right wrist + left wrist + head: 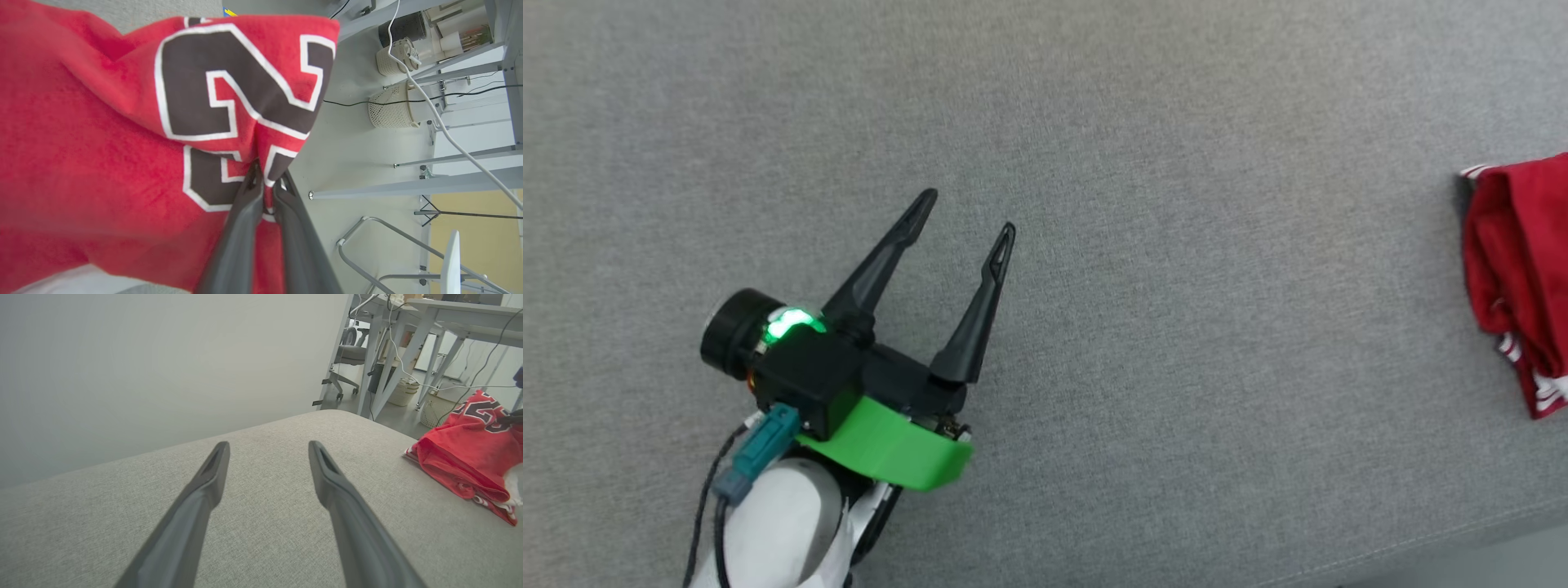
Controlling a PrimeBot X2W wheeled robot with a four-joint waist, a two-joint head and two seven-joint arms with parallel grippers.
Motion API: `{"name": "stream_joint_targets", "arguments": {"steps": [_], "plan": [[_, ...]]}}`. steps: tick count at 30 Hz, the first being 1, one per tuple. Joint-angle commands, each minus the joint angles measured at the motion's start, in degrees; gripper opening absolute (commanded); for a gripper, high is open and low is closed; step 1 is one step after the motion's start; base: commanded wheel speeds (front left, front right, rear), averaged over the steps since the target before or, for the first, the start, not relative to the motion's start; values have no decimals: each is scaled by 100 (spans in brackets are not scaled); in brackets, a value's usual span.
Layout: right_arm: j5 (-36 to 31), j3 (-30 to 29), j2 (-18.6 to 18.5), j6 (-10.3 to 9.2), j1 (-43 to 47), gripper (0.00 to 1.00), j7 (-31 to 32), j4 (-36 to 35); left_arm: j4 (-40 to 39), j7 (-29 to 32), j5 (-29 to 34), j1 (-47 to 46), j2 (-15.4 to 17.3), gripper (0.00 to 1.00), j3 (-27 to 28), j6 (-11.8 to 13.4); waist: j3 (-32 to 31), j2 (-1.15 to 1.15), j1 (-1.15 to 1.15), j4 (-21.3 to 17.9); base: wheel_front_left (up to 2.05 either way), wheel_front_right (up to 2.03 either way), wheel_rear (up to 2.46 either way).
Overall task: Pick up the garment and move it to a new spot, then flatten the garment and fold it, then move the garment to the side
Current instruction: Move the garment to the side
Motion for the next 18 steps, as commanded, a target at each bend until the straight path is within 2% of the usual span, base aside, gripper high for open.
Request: {"name": "stream_joint_targets", "arguments": {"steps": [1,6,14,16,17,18], "plan": [[-68,-80,-25,-5,-198,0,-187,145,-140,42,-3,-171,85,100,55,6,514,-1,-1,-95,0,0,0],[-190,-401,13,-5,-644,0,-745,962,-540,203,-1,-293,152,100,107,40,803,-1,-1,22,0,0,0],[-506,-816,138,-5,-1192,0,-1204,1983,-748,280,-2,-352,202,100,145,98,1002,-1,-1,183,0,0,0],[-561,-864,170,-5,-1289,31,-1291,2166,-728,265,-14,-353,207,100,146,102,1002,-1,-1,212,0,0,0],[-565,-915,192,-5,-1343,58,-1330,2270,-706,253,-20,-353,207,100,143,104,992,-1,-1,229,0,0,0],[-561,-965,214,-5,-1390,100,-1363,2349,-686,242,-25,-352,205,100,142,108,981,-1,-1,242,0,0,0]]}}
